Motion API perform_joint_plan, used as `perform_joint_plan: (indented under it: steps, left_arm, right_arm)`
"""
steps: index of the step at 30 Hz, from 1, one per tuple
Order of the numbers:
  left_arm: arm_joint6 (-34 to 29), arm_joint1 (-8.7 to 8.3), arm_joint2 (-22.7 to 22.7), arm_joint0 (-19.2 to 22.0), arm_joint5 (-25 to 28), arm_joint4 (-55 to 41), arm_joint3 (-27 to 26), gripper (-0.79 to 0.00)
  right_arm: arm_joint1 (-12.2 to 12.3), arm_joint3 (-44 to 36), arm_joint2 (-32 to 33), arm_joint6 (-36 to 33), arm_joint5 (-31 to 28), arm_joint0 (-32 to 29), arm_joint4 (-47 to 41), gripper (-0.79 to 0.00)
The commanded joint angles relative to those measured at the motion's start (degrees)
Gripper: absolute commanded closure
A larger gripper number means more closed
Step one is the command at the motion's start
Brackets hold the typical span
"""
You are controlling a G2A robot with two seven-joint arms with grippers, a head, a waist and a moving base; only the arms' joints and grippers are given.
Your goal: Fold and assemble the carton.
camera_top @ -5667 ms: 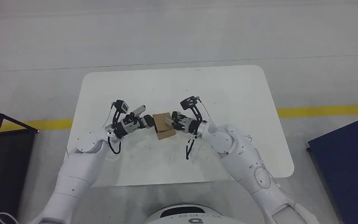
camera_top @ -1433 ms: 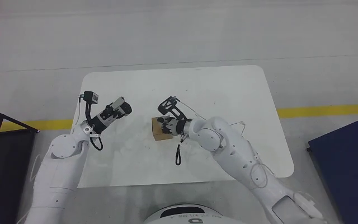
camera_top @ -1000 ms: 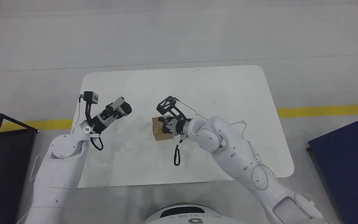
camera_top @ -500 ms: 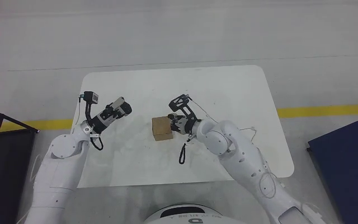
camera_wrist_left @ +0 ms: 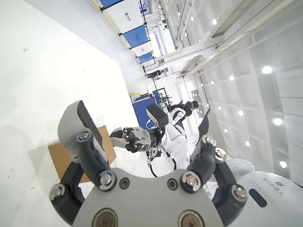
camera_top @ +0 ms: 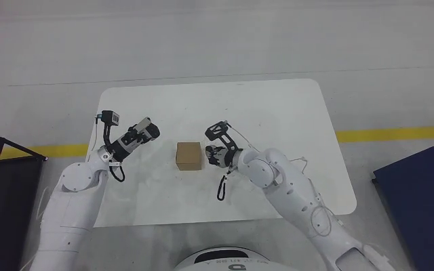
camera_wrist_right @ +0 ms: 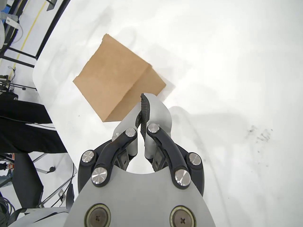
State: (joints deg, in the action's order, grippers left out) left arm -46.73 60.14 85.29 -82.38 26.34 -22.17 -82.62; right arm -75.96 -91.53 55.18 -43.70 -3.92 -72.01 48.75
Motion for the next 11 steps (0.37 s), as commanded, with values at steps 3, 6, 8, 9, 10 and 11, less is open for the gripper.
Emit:
perform_joint_plan:
  steps: [3,6,8,9,10,11]
  left_arm:
    - [0.0,0.0,0.0,0.0,0.0,0.0,0.0,-0.785]
    - [0.0,0.0,0.0,0.0,0.0,0.0,0.0,-0.785]
    - [0.0,0.0,0.0,0.0,0.0,0.0,0.0,-0.784]
    - [0.0,0.0,0.0,0.0,0.0,0.0,0.0,-0.785]
    - [0.0,0.0,0.0,0.0,0.0,0.0,0.0,-0.785]
    - [0.0,0.0,0.0,0.0,0.0,0.0,0.0,-0.785]
  right_arm:
    - [1.6,-5.0,7.7,4.9,0.6,-5.4,1.3,0.0]
    - [2.7,-8.3,13.0,8.9,-3.2,-9.7,0.6,-0.785]
    - [2.7,-8.2,12.9,9.0,-3.2,-9.7,0.8,-0.01]
    - [2.7,-8.4,13.5,9.3,-4.0,-10.0,0.6,-0.024]
    - [2.7,-8.4,13.4,9.2,-3.8,-9.9,0.6,-0.092]
    - [2.7,-8.3,13.2,9.0,-3.5,-9.8,0.6,-0.153]
